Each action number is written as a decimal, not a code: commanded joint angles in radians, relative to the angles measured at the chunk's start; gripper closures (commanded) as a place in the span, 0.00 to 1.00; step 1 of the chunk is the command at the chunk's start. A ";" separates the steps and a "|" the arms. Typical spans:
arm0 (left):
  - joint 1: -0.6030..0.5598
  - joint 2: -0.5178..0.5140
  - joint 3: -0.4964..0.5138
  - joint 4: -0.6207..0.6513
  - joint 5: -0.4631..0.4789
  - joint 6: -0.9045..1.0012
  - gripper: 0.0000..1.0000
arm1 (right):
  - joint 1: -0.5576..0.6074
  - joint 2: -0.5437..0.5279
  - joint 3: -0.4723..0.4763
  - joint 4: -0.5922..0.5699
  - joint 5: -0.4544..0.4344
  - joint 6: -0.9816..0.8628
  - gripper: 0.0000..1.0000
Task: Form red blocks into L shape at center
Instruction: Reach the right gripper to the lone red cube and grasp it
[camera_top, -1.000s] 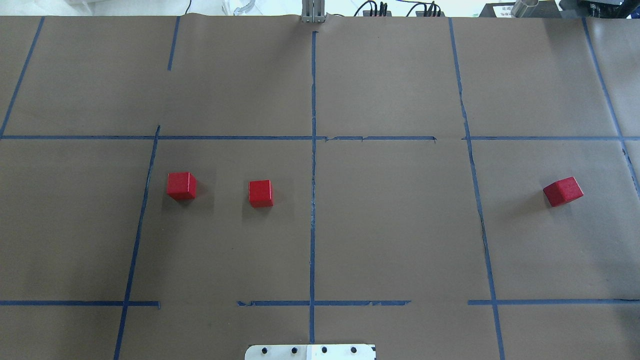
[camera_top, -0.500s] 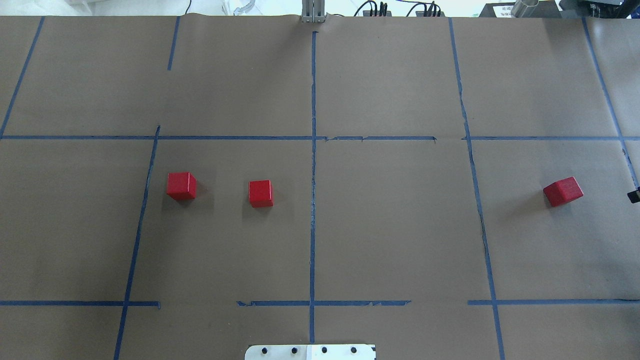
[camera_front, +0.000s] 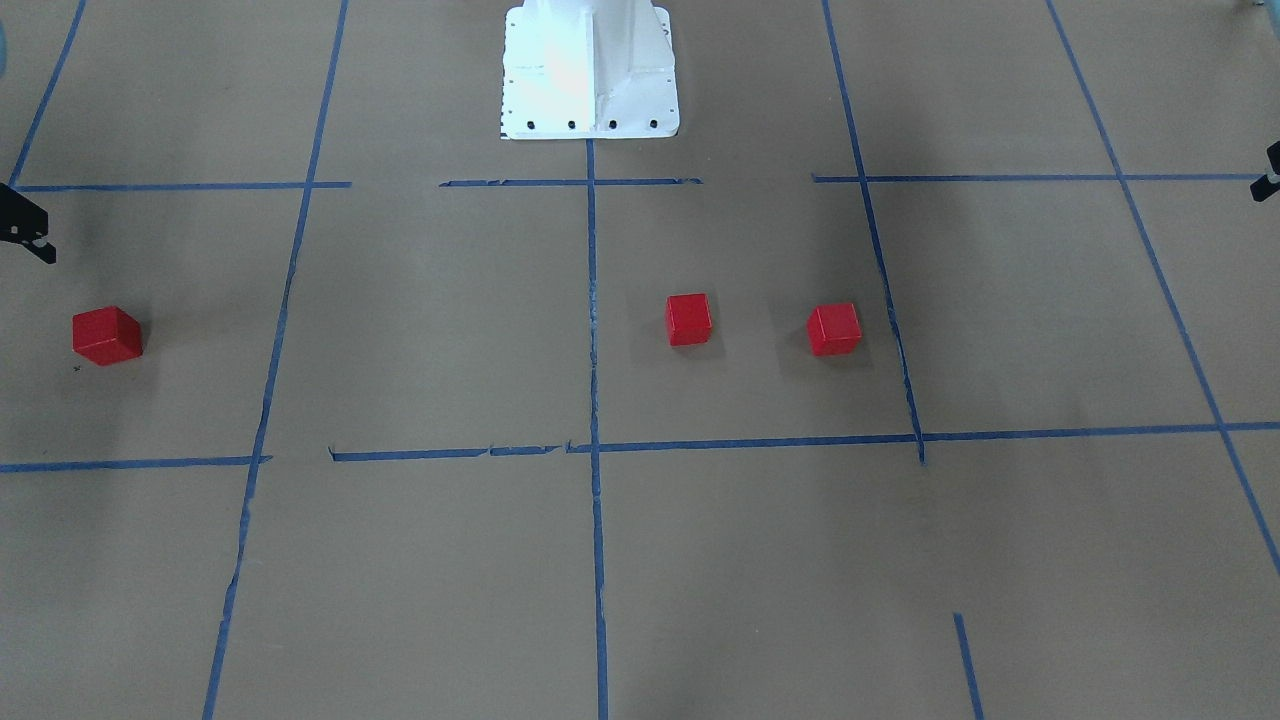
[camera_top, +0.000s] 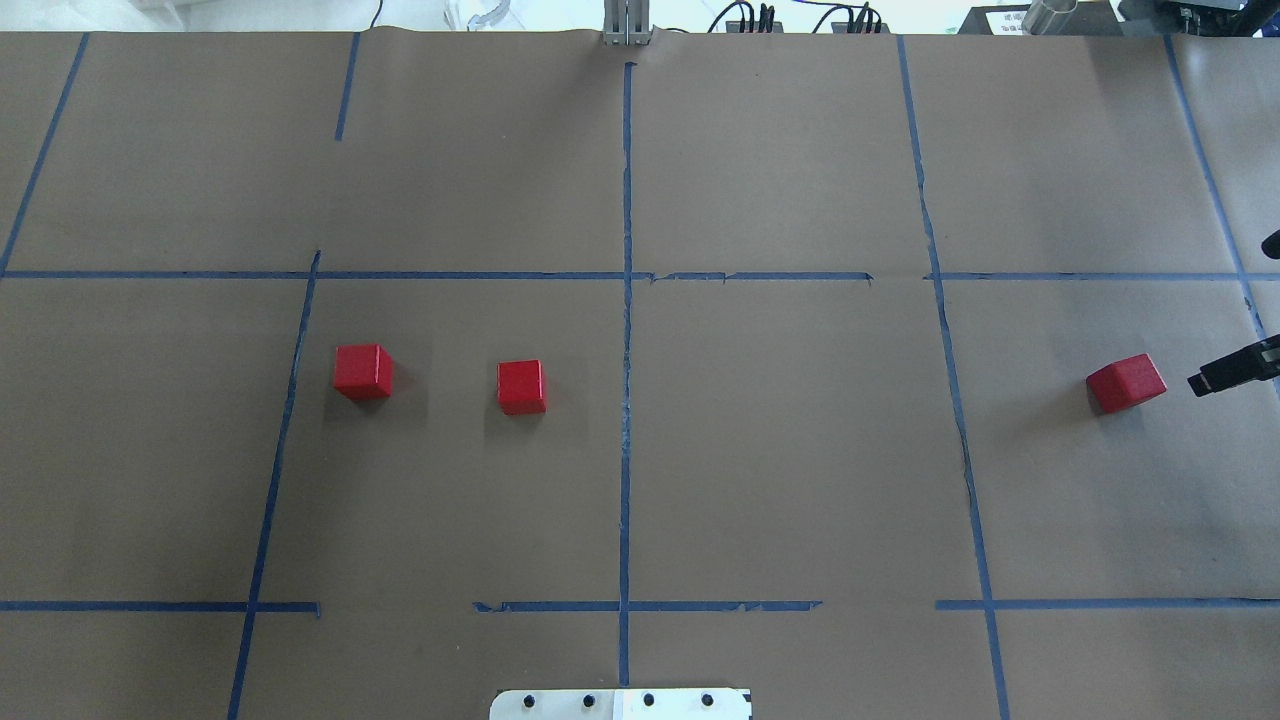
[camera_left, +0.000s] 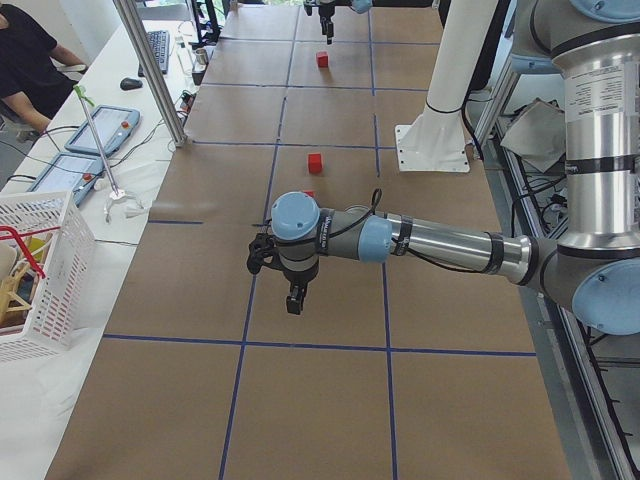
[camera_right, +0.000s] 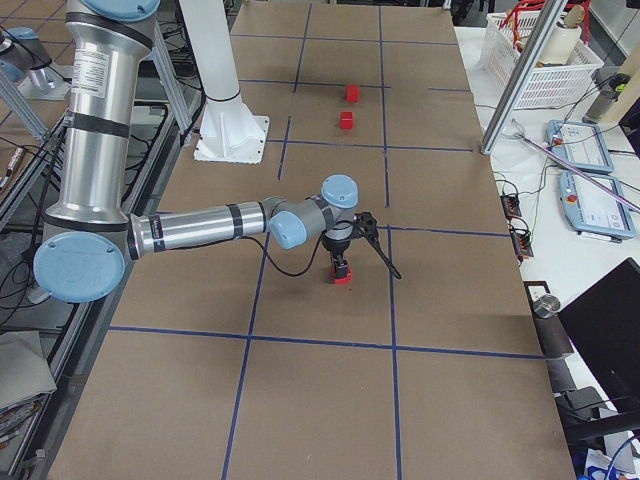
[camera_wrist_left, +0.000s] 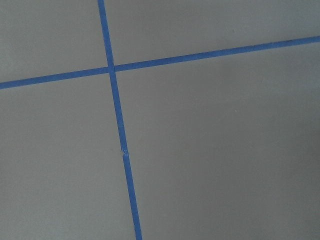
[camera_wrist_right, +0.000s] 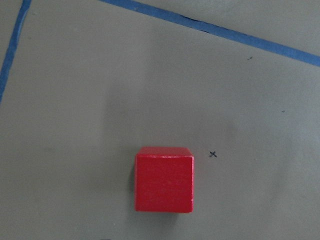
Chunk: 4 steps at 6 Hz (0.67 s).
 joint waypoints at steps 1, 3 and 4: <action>0.000 -0.003 -0.004 0.000 -0.003 0.000 0.00 | -0.034 0.056 -0.071 0.001 -0.006 0.012 0.00; 0.000 -0.003 -0.007 0.000 -0.004 0.000 0.00 | -0.056 0.079 -0.108 0.001 -0.006 0.012 0.00; 0.000 -0.003 -0.006 0.000 -0.004 0.000 0.00 | -0.065 0.082 -0.118 0.001 -0.006 0.012 0.00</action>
